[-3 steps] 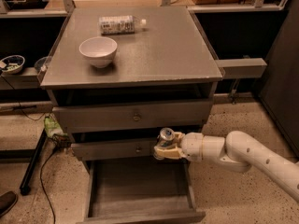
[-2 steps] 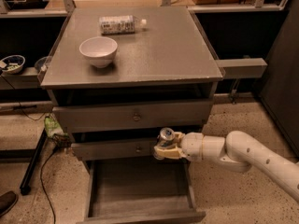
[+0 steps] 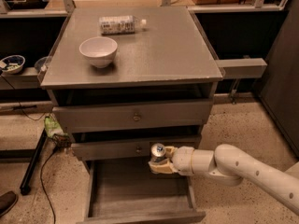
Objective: Place redbull can into bottom drawer
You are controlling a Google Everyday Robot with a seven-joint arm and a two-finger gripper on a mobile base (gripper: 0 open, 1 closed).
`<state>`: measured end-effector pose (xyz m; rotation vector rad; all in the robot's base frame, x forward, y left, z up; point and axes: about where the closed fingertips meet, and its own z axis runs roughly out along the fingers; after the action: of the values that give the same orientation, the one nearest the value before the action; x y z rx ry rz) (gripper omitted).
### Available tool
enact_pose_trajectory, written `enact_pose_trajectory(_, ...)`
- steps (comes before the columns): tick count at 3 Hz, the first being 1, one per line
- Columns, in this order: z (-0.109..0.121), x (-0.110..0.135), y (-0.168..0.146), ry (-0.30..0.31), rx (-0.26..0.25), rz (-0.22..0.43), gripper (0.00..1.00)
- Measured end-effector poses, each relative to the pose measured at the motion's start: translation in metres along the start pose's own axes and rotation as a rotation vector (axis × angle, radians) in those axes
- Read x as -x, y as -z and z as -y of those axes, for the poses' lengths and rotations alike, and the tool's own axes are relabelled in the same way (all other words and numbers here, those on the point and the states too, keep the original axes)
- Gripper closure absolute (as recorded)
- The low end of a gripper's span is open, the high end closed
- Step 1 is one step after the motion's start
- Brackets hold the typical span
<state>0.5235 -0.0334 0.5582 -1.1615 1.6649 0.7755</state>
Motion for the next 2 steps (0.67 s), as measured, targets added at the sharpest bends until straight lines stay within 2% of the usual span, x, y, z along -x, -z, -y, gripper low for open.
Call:
enact_pose_trajectory(1, 0.0, 0.0, 0.0, 0.0, 0.0, 0.0, 1.0)
enact_pose_trajectory(2, 0.003, -0.01, -0.012, -0.014, -0.016, 0.024, 1.0)
